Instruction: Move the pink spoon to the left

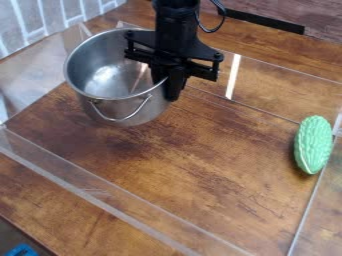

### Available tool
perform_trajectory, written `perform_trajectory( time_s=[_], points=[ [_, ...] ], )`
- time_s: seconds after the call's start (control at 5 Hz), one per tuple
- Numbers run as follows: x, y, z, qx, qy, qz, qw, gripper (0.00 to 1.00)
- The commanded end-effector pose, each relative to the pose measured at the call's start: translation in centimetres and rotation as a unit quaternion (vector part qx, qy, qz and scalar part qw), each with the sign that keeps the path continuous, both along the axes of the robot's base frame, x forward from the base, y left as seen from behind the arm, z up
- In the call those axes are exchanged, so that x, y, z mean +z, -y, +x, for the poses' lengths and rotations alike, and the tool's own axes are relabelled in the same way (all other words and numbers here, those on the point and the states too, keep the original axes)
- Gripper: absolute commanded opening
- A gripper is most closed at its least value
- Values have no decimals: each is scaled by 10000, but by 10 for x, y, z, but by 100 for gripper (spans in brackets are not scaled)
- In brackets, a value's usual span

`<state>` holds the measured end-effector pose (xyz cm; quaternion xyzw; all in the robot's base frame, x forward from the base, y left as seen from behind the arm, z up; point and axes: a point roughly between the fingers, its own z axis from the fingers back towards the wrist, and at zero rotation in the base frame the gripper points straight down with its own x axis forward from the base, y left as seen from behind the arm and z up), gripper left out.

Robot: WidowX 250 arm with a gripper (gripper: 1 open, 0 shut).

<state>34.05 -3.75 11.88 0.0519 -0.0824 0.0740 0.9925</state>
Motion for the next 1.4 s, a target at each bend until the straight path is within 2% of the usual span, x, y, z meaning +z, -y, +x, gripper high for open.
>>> perform_trajectory(
  time_s=[0.0, 0.4, 1.2],
  points=[
    [7, 3, 9, -65, 241, -48, 9997, 0],
    [1, 8, 12, -48, 278, -75, 9996, 0],
    [1, 27, 20, 10, 321, -193, 9993, 0]
  ],
)
